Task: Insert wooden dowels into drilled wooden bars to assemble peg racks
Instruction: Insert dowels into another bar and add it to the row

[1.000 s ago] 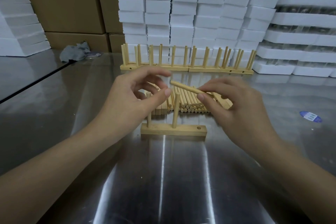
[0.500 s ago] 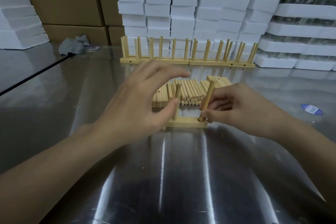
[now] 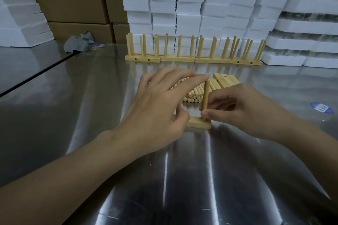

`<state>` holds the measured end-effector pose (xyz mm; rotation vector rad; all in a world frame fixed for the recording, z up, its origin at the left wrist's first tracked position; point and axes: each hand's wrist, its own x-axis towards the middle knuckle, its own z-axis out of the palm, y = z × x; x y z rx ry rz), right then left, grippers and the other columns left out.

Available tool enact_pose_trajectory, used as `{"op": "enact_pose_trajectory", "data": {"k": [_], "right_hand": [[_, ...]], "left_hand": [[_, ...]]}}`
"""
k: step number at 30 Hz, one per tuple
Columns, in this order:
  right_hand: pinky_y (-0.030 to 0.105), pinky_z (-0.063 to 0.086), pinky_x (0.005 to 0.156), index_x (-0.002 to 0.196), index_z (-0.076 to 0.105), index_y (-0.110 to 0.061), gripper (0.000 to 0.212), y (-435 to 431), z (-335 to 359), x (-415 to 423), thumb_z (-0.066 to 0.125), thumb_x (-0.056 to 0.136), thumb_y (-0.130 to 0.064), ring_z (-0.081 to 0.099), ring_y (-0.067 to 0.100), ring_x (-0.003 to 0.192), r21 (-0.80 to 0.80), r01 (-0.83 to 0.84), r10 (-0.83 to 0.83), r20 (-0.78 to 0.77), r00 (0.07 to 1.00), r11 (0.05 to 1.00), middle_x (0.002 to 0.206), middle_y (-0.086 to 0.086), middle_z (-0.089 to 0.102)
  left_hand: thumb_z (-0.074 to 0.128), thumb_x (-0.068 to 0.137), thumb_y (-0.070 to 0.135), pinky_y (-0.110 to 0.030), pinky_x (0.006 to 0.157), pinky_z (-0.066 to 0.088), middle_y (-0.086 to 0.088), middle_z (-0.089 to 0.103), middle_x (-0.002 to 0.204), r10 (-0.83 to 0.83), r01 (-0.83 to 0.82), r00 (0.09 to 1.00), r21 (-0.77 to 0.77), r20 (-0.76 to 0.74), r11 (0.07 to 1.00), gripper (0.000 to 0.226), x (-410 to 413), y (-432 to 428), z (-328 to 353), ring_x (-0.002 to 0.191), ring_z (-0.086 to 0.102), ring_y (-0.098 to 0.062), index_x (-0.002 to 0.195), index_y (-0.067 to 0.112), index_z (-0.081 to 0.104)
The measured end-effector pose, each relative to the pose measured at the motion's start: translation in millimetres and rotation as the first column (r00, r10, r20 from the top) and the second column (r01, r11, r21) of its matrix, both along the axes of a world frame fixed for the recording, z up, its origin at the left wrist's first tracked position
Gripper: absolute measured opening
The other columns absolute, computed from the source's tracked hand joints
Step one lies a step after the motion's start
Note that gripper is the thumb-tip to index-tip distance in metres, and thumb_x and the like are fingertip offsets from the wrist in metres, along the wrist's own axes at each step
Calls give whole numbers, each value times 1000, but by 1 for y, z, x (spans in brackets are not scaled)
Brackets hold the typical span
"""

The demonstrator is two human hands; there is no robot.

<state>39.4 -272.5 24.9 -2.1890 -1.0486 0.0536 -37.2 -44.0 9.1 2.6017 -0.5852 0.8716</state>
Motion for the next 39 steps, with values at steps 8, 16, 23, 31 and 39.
{"op": "enact_pose_trajectory", "data": {"k": [8, 16, 23, 31, 39], "right_hand": [[26, 59, 82, 88, 79, -14, 10, -1, 2, 0, 81, 90, -24, 76, 8, 84, 16, 10, -9, -27, 1000, 1000, 85, -5, 80], [13, 53, 73, 97, 80, -20, 21, 11, -5, -7, 69, 95, -38, 77, 10, 84, 232, 26, -32, 25, 999, 972, 86, -6, 80], [24, 62, 72, 100, 81, -20, 24, 9, -10, -7, 67, 96, -40, 78, 11, 82, 225, 42, -50, 32, 998, 973, 87, -7, 80], [47, 63, 78, 95, 80, -18, 25, 12, -10, -13, 67, 99, -38, 77, 16, 82, 207, 132, -145, 51, 988, 969, 83, -5, 79], [32, 61, 83, 101, 72, -15, 14, 38, -17, -26, 64, 101, -3, 74, 19, 91, 571, 134, -58, -149, 987, 810, 91, 2, 74]], "left_hand": [[47, 81, 24, -42, 119, 23, 9, 51, 157, 36, -48, 996, 141, 84, 989, 73, 2, 0, 5, 148, 41, -16, 152, 37, 53], [55, 81, 16, -49, 129, 21, 5, 48, 162, -8, -10, 994, 165, 107, 986, 76, 2, 1, 2, 154, 38, -19, 155, 34, 52], [51, 82, 14, -61, 128, 18, 0, 46, 165, -12, -47, 969, 231, 247, 972, 73, 9, 1, -2, 159, 31, -27, 153, 30, 56], [56, 77, 17, -64, 128, 15, -3, 53, 156, 17, -86, 955, 223, 296, 971, 71, 9, -3, -1, 160, 28, -31, 147, 26, 61], [58, 72, 13, -61, 129, 16, -7, 44, 165, 27, -92, 955, 204, 297, 975, 83, 4, -10, -7, 160, 27, -30, 155, 18, 54]]}}
